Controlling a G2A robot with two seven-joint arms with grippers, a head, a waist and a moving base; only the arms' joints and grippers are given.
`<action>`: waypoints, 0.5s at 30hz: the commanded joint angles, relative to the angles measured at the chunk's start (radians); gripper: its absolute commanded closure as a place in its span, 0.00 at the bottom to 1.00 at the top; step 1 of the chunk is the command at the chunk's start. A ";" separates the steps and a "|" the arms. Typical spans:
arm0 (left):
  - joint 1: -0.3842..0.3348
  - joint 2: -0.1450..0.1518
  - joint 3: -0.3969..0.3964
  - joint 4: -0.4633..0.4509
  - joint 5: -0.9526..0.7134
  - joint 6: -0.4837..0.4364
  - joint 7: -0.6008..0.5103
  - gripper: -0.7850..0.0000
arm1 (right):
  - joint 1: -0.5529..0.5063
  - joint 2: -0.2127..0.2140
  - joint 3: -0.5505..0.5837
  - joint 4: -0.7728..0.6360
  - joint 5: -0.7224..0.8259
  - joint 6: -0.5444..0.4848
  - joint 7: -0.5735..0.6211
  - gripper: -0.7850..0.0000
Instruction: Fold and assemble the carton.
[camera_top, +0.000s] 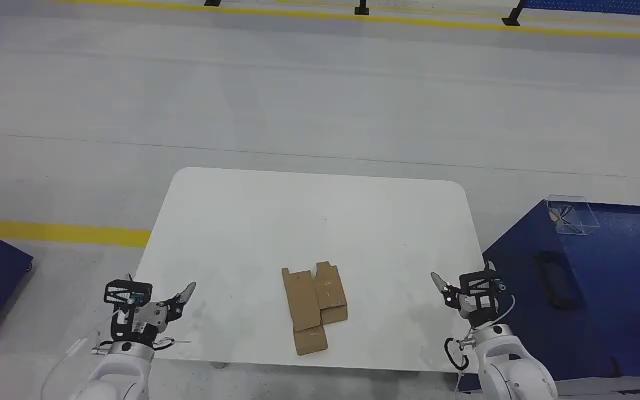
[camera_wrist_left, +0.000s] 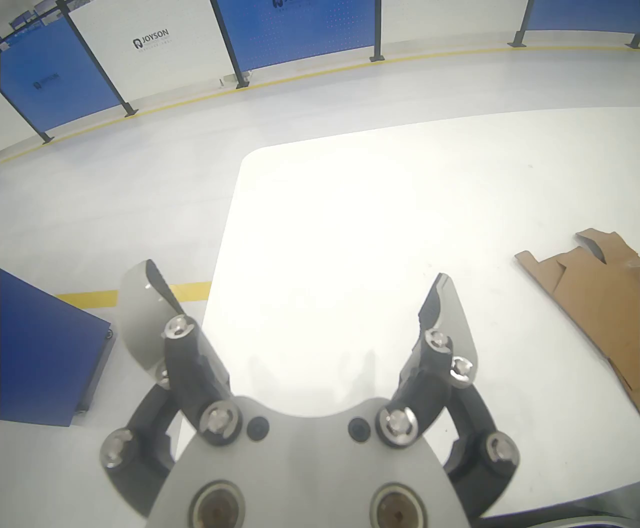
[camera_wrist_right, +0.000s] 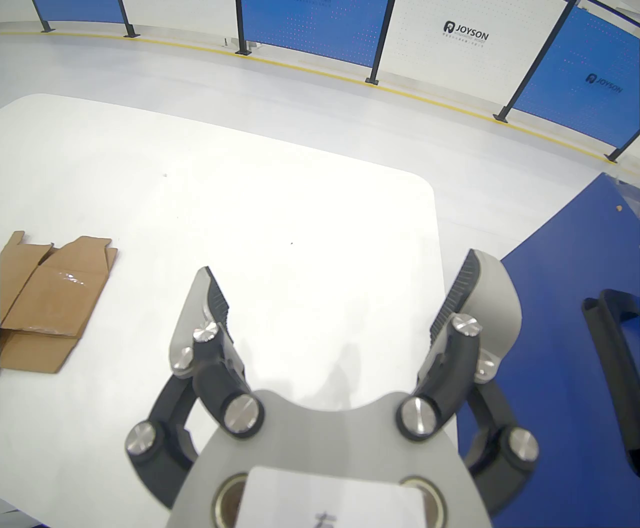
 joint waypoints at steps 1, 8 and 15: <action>-0.005 -0.002 0.009 -0.008 -0.037 -0.015 -0.007 0.00 | 0.000 0.000 0.000 0.000 0.000 0.000 0.000 0.00; -0.079 -0.025 0.088 -0.056 -0.509 -0.122 -0.180 0.00 | 0.000 0.000 0.000 0.000 0.000 0.000 0.000 0.00; -0.207 -0.032 0.172 0.012 -0.837 -0.132 -0.504 0.00 | 0.000 0.000 0.000 0.000 0.000 0.000 0.000 0.00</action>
